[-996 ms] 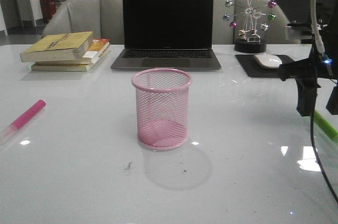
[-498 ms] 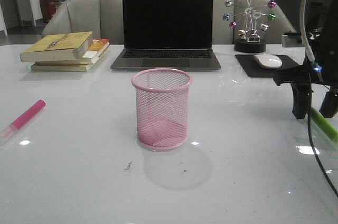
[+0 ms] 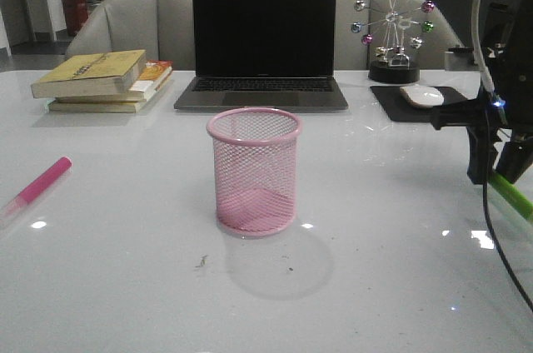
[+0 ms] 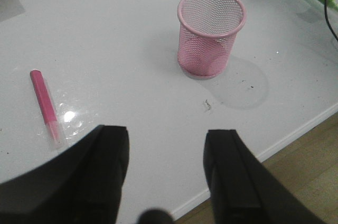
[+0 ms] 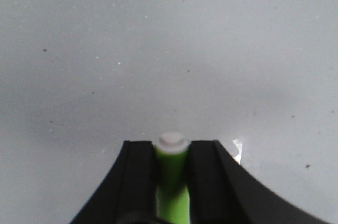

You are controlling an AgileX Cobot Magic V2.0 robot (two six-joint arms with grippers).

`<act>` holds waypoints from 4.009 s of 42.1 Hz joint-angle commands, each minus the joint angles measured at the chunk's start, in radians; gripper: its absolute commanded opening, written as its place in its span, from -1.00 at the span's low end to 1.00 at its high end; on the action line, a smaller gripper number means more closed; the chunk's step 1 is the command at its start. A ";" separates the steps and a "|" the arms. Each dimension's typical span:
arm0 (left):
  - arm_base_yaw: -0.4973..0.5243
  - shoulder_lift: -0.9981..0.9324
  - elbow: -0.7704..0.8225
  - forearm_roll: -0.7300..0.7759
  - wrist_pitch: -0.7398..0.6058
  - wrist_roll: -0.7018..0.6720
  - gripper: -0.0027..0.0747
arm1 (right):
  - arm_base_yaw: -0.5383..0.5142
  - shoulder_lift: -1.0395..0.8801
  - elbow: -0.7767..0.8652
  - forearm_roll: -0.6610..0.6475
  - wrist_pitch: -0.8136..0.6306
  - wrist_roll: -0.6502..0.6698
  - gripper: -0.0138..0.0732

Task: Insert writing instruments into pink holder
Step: 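Carry the green marker with the right gripper above the pink holder, then lower the green marker into the holder, open and withdraw right gripper, then lower the left gripper onto the pink marker and grasp it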

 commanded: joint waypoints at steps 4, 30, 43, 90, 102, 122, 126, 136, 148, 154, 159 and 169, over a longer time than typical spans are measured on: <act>-0.007 0.001 -0.033 -0.016 -0.075 -0.001 0.11 | 0.039 -0.196 0.000 0.000 -0.058 -0.004 -0.34; -0.007 0.001 -0.033 -0.016 -0.075 -0.001 0.11 | 0.514 -0.596 0.547 -0.044 -1.400 -0.004 -0.34; -0.007 0.001 -0.033 -0.016 -0.075 -0.001 0.11 | 0.535 -0.399 0.573 -0.163 -1.694 -0.004 -0.34; -0.007 0.001 -0.033 -0.016 -0.075 -0.001 0.11 | 0.534 -0.894 0.572 -0.166 -0.626 -0.004 0.35; -0.007 0.013 -0.033 -0.016 -0.075 -0.001 0.11 | 0.534 -1.144 0.572 -0.098 -0.093 -0.013 0.35; 0.078 0.243 -0.121 0.034 0.005 -0.114 0.41 | 0.534 -1.209 0.573 -0.096 -0.028 -0.119 0.35; 0.149 0.325 -0.171 0.037 0.040 -0.117 0.41 | 0.534 -1.209 0.573 -0.096 -0.026 -0.119 0.35; 0.284 0.567 -0.299 0.037 0.056 -0.117 0.38 | 0.534 -1.209 0.573 -0.096 -0.026 -0.119 0.35; 0.338 0.863 -0.492 0.069 0.049 -0.117 0.38 | 0.534 -1.209 0.573 -0.096 -0.026 -0.119 0.35; 0.353 1.007 -0.593 0.069 0.053 -0.117 0.38 | 0.534 -1.209 0.573 -0.096 -0.026 -0.119 0.35; 0.355 1.092 -0.659 0.078 0.053 -0.117 0.38 | 0.534 -1.209 0.573 -0.096 -0.026 -0.118 0.35; 0.355 1.209 -0.760 0.081 0.055 -0.117 0.38 | 0.534 -1.209 0.573 -0.096 -0.026 -0.118 0.35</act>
